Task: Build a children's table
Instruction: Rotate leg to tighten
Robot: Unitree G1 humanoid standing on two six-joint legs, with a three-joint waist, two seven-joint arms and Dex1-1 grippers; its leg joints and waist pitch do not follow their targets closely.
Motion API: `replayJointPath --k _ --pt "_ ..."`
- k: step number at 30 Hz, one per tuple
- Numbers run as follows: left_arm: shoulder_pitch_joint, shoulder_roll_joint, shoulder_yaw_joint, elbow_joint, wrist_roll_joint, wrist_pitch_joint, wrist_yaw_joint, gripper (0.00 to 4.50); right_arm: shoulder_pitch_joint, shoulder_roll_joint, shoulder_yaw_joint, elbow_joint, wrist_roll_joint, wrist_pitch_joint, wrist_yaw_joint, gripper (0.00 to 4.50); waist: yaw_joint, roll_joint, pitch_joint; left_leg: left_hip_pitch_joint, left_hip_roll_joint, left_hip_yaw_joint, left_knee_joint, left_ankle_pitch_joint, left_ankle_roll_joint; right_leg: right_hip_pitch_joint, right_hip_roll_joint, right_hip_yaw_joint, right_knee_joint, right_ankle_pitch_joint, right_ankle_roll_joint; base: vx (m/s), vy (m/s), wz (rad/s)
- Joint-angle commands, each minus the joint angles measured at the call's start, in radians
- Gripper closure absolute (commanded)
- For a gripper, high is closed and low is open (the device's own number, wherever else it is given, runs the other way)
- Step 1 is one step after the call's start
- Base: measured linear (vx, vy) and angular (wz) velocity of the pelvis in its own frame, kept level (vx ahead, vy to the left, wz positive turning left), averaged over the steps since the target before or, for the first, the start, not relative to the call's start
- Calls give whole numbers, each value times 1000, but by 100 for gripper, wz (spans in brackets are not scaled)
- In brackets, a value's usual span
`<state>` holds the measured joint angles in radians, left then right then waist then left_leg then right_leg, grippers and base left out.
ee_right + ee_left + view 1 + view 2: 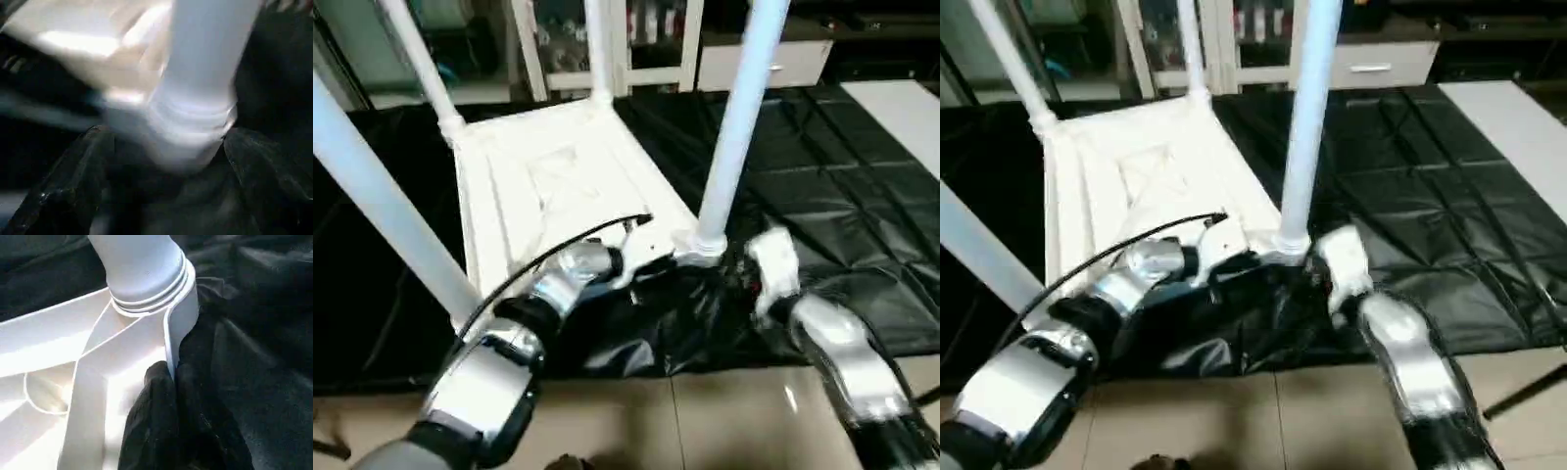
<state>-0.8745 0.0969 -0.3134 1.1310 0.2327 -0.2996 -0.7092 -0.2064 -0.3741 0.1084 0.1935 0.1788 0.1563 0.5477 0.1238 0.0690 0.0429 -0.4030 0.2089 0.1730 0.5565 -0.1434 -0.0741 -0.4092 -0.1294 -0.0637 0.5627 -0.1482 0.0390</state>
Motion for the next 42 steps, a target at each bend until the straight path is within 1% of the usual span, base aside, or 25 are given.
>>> replayJointPath --k 1,3,5,6,7,9,10,11,13,15,17,19,20,21,22,23,26,29,33,35,36,37,39,41,42 --pt "1 19 25 -29 -24 -66 16 450 14 -22 -3 -102 50 46 55 59 11 -53 -73 12 6 10 -51 -213 133 57 -15 14 -46 -191 -195 0 0 0" --pt "26 38 70 -109 -103 -30 -86 404 23 -27 -9 -125 76 60 88 53 11 -50 -72 8 6 6 -56 -223 114 54 -17 14 -47 -248 -179 0 0 0" --pt "62 54 94 -199 -160 11 -161 392 19 -25 -13 -130 78 64 97 53 12 -57 -70 6 7 8 -54 -216 110 49 -18 16 -42 -234 -206 0 0 0" --pt "99 75 93 -280 -185 53 -212 387 15 -24 -14 -139 87 74 100 53 16 -47 -73 17 15 8 -51 -226 102 37 -16 19 -37 -209 -232 0 0 0" --pt "116 85 89 -318 -192 77 -232 377 13 -25 -14 -141 90 76 103 53 17 -44 -70 15 19 9 -53 -236 95 36 -13 19 -33 -187 -245 0 0 0" --pt "174 121 82 -450 -228 177 -296 357 8 -25 -14 -149 103 86 114 53 20 -44 -70 22 17 12 -53 -263 71 37 -8 19 -30 -175 -241 0 0 0" --pt "174 121 82 -450 -228 177 -296 357 8 -25 -14 -149 103 86 114 53 21 -46 -68 21 17 13 -54 -266 68 37 -8 20 -29 -169 -242 0 0 0" --pt "210 144 82 -535 -258 240 -328 352 4 -24 -13 -151 104 89 117 53 23 -40 -67 27 16 16 -55 -285 56 33 -6 21 -31 -189 -235 0 0 0" --pt "290 216 72 -721 -326 363 -409 352 7 -25 -4 -169 102 105 120 53 21 -39 -66 24 18 13 -58 -285 41 37 -7 22 -27 -182 -232 0 0 0" --pt "345 287 58 -841 -364 467 -481 352 17 -26 3 -202 106 129 118 53 13 -38 -67 28 16 15 -59 -291 25 35 -3 23 -26 -195 -221 0 0 0" --pt "369 318 51 -879 -355 502 -500 352 24 -27 2 -220 109 140 119 53 9 -38 -63 29 14 18 -61 -311 18 30 2 26 -32 -229 -207 0 0 0" --pt "379 339 44 -883 -325 521 -505 352 22 -26 2 -226 110 148 119 53 9 -40 -62 32 12 18 -62 -324 7 28 3 28 -35 -251 -191 0 0 0" --pt "389 362 27 -856 -255 501 -496 352 17 -25 2 -222 109 148 120 53 10 -35 -62 34 12 16 -62 -333 -1 27 2 29 -38 -264 -179 0 0 0" --pt "392 369 19 -841 -224 489 -486 352 14 -23 2 -216 107 146 120 53 8 -39 -61 30 10 15 -63 -337 -9 29 3 31 -39 -280 -158 0 0 0" --pt "394 372 9 -819 -189 471 -455 352 8 -20 2 -205 99 138 114 53 9 -32 -61 29 8 14 -64 -337 -14 30 2 32 -38 -287 -151 0 0 0" --pt "394 372 9 -819 -189 471 -455 352 8 -20 2 -205 99 138 114 53 6 -35 -62 31 8 13 -64 -344 -21 28 3 34 -41 -289 -139 0 0 0" --pt "324 315 29 -639 -76 339 -195 352 -12 -4 2 -181 93 124 106 53 7 -33 -64 31 2 10 -62 -377 -27 25 7 35 -43 -280 -127 0 0 0" --pt "306 312 24 -621 -63 338 -148 352 -16 -1 4 -179 91 126 105 53 14 -33 -66 30 5 7 -63 -380 -28 28 -1 34 -40 -284 -138 0 0 0" --pt "269 332 -39 -600 10 350 -51 352 -4 -7 17 -192 74 131 109 53 14 -25 -68 30 2 6 -60 -375 -30 27 4 34 -42 -269 -136 0 0 0" --pt "246 311 -29 -560 44 313 12 352 2 -9 14 -202 75 134 107 53 13 -19 -70 27 0 4 -58 -363 -29 30 4 32 -39 -245 -143 0 0 0" --pt "233 302 -28 -527 65 282 42 352 4 -9 13 -206 74 135 106 53 13 -22 -71 26 -1 4 -56 -363 -28 31 4 32 -40 -242 -144 0 0 0" --pt "221 294 -36 -495 86 248 69 352 10 -9 13 -212 72 138 102 53 14 -17 -72 28 0 4 -55 -361 -29 31 4 32 -38 -237 -147 0 0 0" --pt "210 291 -46 -467 107 220 99 352 17 -9 12 -219 69 141 99 53 13 -18 -74 26 0 2 -55 -352 -27 34 5 31 -37 -215 -152 0 0 0" --pt "203 288 -56 -446 116 197 124 352 25 -10 12 -228 69 146 98 53 13 -17 -75 26 -1 2 -53 -349 -23 33 6 30 -37 -202 -151 0 0 0" --pt "212 268 -30 -456 73 186 132 352 40 -15 13 -239 67 146 101 53 14 -13 -76 25 0 1 -52 -348 -23 34 5 30 -35 -189 -156 0 0 0"
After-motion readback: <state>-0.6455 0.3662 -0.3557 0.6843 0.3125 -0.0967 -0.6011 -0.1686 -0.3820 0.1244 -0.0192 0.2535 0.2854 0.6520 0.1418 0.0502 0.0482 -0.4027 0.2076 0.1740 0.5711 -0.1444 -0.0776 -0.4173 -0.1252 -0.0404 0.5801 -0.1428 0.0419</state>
